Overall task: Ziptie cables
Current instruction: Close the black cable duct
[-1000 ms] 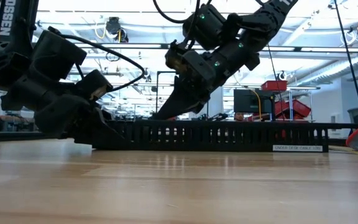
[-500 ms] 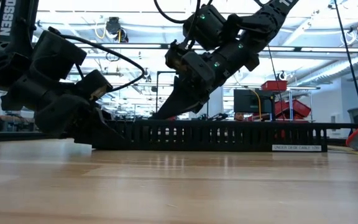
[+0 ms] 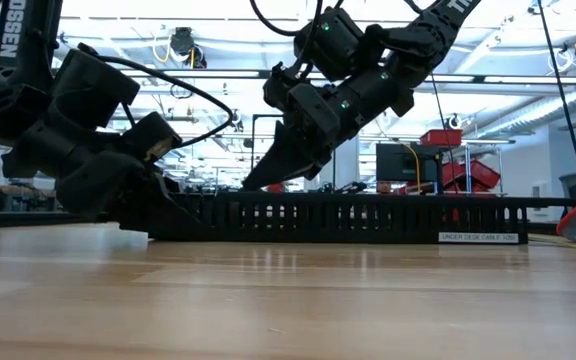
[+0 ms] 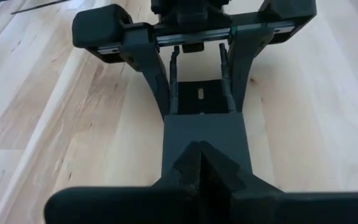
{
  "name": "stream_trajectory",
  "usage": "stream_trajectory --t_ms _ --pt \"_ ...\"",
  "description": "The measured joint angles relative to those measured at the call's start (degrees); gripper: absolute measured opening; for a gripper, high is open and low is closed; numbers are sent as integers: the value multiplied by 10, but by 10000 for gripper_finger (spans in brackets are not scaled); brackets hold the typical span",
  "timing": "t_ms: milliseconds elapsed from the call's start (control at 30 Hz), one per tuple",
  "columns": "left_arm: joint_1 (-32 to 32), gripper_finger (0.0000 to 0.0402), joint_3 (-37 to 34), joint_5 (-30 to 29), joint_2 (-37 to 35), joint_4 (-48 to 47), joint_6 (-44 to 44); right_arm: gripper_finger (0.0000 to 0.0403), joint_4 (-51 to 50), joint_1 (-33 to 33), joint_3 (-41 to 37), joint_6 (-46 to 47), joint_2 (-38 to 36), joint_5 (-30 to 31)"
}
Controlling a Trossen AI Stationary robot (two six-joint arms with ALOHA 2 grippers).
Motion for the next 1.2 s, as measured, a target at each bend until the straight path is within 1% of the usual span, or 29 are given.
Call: stream_trajectory --t_ms 233,400,533,633,933,1100,1200 --pt "0 241 0 1 0 0 0 0 -17 0 1 1 -20 3" --pt "0 241 0 1 0 0 0 0 -79 0 2 -1 -55 26" --pt "0 241 0 1 0 0 0 0 -116 0 2 2 -54 30" --pt "0 241 1 1 0 -1 0 0 -116 1 2 4 -39 30" --pt "0 241 2 1 0 -2 0 0 -62 1 3 13 -10 25" --pt "0 241 3 1 0 -2 0 0 -45 0 3 8 -8 14" --pt "0 241 4 1 0 -2 0 0 -24 -3 9 7 8 3"
